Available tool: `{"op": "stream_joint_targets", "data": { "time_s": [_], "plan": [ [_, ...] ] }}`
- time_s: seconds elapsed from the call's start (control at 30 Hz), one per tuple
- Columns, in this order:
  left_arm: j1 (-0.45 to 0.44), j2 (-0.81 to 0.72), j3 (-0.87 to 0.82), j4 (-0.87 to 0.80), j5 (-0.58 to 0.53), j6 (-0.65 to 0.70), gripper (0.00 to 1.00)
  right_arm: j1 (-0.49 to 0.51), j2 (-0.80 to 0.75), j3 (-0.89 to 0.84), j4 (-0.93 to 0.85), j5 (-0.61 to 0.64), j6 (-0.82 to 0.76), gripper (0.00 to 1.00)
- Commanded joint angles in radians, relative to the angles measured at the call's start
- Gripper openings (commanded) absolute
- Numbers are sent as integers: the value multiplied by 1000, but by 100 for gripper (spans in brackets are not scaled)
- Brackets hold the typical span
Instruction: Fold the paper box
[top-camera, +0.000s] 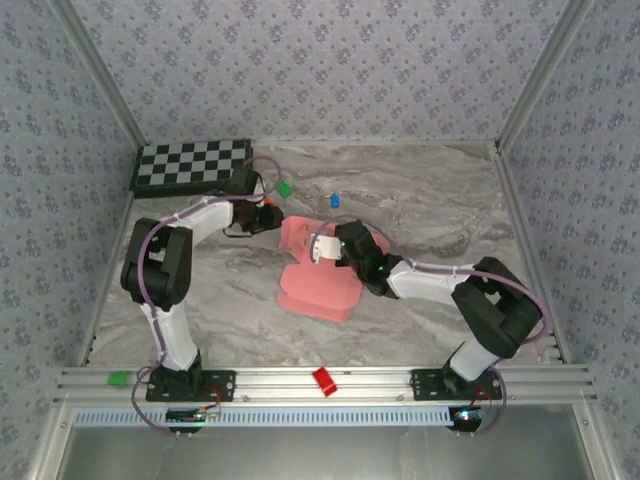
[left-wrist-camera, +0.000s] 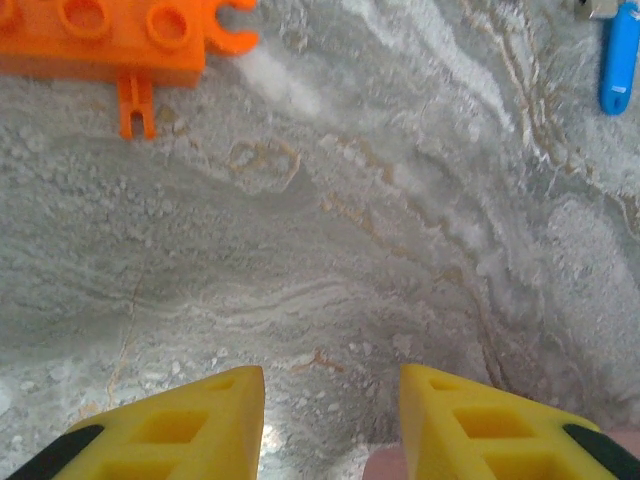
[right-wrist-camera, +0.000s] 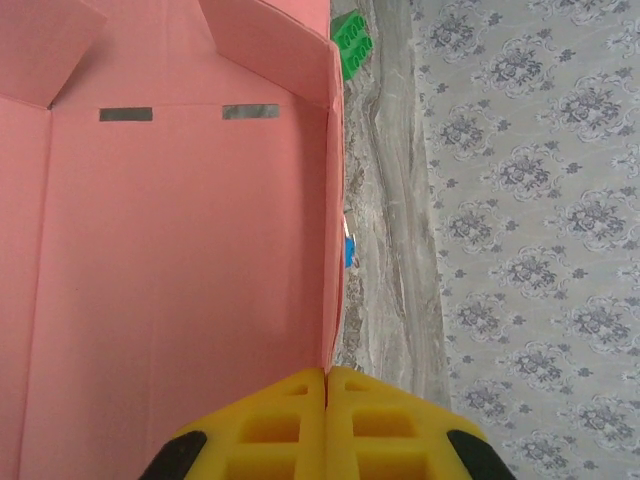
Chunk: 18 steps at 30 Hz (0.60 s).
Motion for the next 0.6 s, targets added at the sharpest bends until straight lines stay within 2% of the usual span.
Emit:
{"op": "stream_joint_targets", "data": {
  "time_s": [0.0, 0.2, 0.4, 0.57],
  "plan": [
    [15, -53, -43, 34, 94, 32, 39, 6, 17, -1, 27, 28, -20, 0],
    [16, -63, -75, 71, 191, 74, 39, 9, 21, -3, 46, 29, -27, 0],
    [31, -79, -120, 134, 189, 42, 39, 15, 23, -26, 97, 49, -52, 0],
    [51, -81, -141, 178, 200, 5, 39, 25, 57, -61, 233, 103, -121, 0]
  ]
}}
